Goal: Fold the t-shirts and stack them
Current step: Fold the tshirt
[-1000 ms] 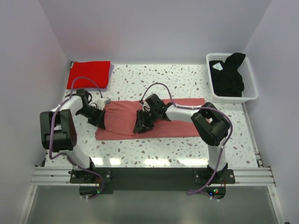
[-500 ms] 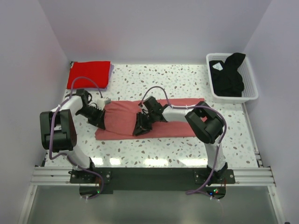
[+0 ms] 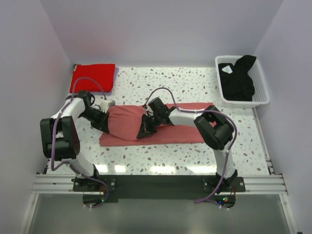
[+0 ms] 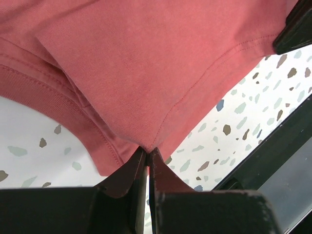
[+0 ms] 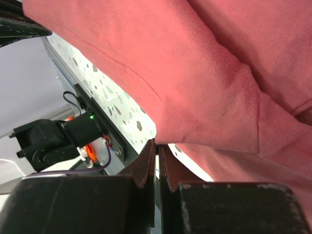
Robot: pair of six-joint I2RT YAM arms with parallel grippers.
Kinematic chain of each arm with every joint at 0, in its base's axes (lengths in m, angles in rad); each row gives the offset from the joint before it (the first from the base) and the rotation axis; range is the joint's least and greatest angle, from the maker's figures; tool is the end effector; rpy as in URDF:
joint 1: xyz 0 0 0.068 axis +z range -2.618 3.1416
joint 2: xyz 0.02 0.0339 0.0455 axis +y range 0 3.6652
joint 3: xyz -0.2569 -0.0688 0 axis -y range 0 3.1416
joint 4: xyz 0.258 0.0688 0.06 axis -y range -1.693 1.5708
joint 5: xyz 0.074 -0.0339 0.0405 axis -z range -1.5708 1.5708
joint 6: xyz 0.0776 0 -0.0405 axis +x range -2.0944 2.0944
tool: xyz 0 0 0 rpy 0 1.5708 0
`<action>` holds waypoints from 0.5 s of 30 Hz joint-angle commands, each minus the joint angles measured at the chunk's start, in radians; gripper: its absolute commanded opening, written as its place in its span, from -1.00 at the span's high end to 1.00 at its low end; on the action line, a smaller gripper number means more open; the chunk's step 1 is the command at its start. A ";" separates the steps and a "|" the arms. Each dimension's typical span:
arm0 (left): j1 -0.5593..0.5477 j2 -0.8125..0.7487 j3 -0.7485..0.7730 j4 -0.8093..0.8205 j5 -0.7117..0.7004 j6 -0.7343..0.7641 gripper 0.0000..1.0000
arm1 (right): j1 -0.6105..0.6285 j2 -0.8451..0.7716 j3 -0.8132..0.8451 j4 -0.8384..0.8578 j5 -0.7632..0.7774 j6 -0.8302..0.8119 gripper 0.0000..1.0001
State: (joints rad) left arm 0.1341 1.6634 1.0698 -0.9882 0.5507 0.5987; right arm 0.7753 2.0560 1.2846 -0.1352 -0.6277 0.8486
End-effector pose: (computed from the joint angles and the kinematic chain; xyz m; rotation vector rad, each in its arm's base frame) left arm 0.2925 -0.0015 0.1346 0.6535 2.7815 -0.7593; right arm 0.2902 0.3482 0.0962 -0.2123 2.8317 1.3365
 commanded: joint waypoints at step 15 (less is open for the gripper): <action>-0.005 0.226 0.412 -0.058 0.147 -0.056 1.00 | -0.179 0.050 0.171 0.005 -0.084 -0.111 1.00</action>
State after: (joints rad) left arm 0.1333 1.8370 1.4132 -1.0393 0.6514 0.5758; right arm 0.6041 2.0724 1.3952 -0.1364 -0.6769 0.7807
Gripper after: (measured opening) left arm 0.083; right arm 0.019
